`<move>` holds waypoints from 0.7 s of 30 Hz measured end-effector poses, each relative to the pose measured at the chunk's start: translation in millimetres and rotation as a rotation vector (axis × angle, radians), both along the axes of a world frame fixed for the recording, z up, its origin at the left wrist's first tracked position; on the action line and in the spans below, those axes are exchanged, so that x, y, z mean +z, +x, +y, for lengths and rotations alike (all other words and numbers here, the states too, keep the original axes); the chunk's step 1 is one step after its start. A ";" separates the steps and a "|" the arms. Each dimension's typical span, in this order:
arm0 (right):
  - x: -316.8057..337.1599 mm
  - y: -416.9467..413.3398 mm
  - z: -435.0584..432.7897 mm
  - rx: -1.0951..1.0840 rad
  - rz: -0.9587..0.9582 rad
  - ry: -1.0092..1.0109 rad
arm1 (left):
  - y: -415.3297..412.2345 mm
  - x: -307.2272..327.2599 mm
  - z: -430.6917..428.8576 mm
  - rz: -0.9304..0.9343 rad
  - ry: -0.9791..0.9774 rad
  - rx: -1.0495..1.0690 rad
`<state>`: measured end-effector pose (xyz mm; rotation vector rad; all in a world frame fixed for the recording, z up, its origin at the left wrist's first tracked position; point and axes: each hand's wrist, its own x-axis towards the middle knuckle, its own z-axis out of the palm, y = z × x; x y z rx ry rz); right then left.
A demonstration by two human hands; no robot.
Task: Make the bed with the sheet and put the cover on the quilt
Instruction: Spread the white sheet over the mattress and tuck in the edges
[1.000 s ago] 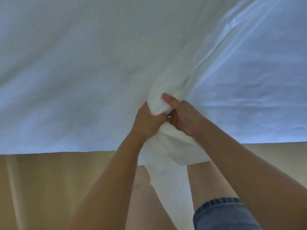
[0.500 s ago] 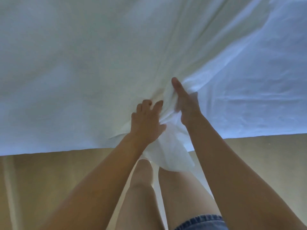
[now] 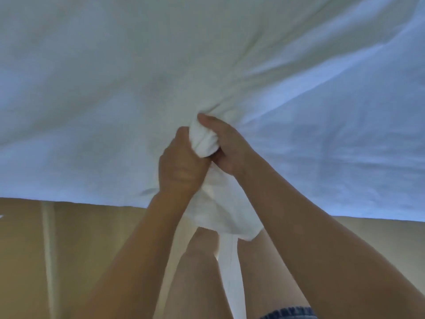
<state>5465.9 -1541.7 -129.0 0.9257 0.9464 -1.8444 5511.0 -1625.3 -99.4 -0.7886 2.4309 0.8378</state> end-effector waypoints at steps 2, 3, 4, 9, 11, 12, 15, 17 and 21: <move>16.3 -1.7 -41.3 0.029 0.021 -0.169 | -1.5 30.3 -36.8 0.095 -0.177 -0.056; 18.6 2.9 -49.2 0.025 0.026 -0.225 | 3.5 42.4 -46.1 0.107 -0.179 -0.076; 16.1 10.2 -52.0 0.011 0.015 -0.272 | 12.2 49.5 -51.7 0.096 -0.121 -0.082; -21.6 56.7 -1.3 0.038 -0.045 0.047 | 61.6 -10.4 -59.0 -0.285 -0.051 -0.053; -28.2 63.6 1.9 0.076 0.047 0.142 | 68.3 -38.5 -58.6 -0.316 -0.101 0.013; -29.4 63.7 -1.3 0.086 0.097 0.161 | 67.6 -49.6 -56.3 -0.261 -0.098 0.073; -26.7 57.7 -25.2 0.174 0.173 0.192 | 58.1 -57.0 -55.7 -0.123 0.040 0.190; -22.9 52.9 -45.3 0.170 0.159 0.149 | 57.4 -46.8 -68.2 -0.109 0.199 0.267; -16.7 31.5 -103.2 0.283 0.074 0.077 | 56.4 -19.2 -123.5 -0.004 0.219 0.192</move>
